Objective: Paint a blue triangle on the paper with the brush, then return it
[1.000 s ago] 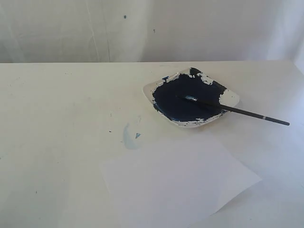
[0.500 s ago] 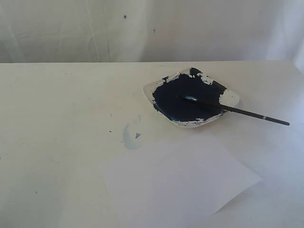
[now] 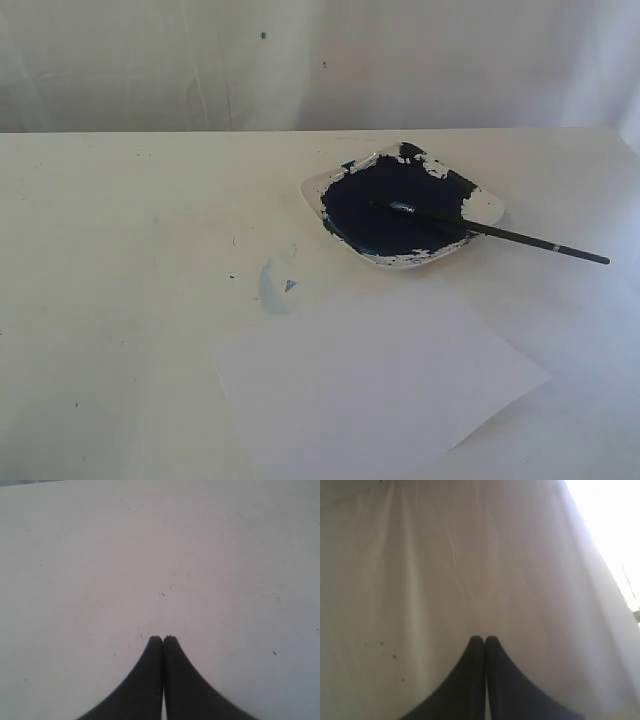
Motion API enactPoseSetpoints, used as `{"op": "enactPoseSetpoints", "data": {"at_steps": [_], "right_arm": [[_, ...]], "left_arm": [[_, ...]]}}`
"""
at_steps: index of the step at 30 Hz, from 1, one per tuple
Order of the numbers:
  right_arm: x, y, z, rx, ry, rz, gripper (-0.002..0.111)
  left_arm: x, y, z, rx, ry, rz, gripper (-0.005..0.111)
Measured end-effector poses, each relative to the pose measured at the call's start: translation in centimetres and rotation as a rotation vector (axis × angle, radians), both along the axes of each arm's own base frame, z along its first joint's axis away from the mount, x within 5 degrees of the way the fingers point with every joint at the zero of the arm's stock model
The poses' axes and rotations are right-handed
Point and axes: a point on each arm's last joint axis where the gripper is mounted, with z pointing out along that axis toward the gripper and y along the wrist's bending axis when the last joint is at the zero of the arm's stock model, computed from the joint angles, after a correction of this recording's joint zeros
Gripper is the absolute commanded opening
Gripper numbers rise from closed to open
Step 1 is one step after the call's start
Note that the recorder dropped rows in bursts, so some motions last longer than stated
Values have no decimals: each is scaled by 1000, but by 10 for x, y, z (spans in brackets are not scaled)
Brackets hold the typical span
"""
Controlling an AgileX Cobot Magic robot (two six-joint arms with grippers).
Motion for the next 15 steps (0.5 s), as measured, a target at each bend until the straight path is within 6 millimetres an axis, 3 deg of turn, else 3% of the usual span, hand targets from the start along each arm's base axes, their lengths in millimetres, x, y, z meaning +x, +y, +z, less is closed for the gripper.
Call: {"op": "enactPoseSetpoints", "data": {"at_steps": [5, 15], "right_arm": [[-1, 0, 1, 183, 6, 99, 0], [-2, 0, 3, 306, -5, 170, 0]], "left_arm": [[0, 0, 0, 0, 0, 0, 0], [0, 0, 0, 0, 0, 0, 0]]}}
